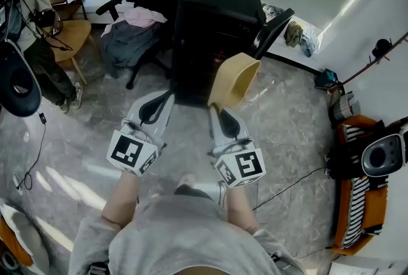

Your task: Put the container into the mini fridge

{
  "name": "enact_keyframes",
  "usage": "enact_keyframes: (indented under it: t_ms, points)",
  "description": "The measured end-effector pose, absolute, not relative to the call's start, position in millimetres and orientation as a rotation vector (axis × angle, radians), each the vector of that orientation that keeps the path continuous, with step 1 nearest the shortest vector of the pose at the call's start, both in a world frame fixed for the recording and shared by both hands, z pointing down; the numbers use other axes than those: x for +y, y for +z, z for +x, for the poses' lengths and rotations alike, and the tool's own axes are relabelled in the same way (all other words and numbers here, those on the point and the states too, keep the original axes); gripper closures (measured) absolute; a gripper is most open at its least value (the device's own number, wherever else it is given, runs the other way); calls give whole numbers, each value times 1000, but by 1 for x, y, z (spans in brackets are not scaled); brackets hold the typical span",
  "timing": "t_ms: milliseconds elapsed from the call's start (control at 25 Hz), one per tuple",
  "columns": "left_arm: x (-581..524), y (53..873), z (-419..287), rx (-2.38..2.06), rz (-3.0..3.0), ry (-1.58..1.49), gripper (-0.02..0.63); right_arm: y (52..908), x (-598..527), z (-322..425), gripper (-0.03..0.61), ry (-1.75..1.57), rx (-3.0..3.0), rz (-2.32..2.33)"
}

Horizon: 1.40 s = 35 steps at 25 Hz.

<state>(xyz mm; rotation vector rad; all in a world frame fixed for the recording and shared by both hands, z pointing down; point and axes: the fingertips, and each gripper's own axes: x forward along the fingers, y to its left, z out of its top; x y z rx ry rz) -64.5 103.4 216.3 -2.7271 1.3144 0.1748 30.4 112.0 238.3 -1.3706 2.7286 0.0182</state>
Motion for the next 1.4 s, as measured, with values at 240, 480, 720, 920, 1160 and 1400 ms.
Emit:
enact_keyframes:
  t_ms: [240,480,720,920,1160,1400]
  points:
    - [74,217,-35,1364,-2696,171,614,240,81,61,569,19,2753,-1323]
    - [54,221,-9,1404,-2668,181,614,250,57,89,569,5,2772,-1286]
    - [37,228,6,1430,-2673,139,614,257,37,104,569,-41,2771,-1259]
    - [16,234,5,1436,-2681,113,614,268,14,100,569,-92,2776,-1250]
    - [-18,241,-5,1429,-2698,121,614,274,-17,91,569,-98,2774,-1270]
    - [-60,241,-14,1392,-2725,129,614,272,-56,82,569,-91,2766,-1314]
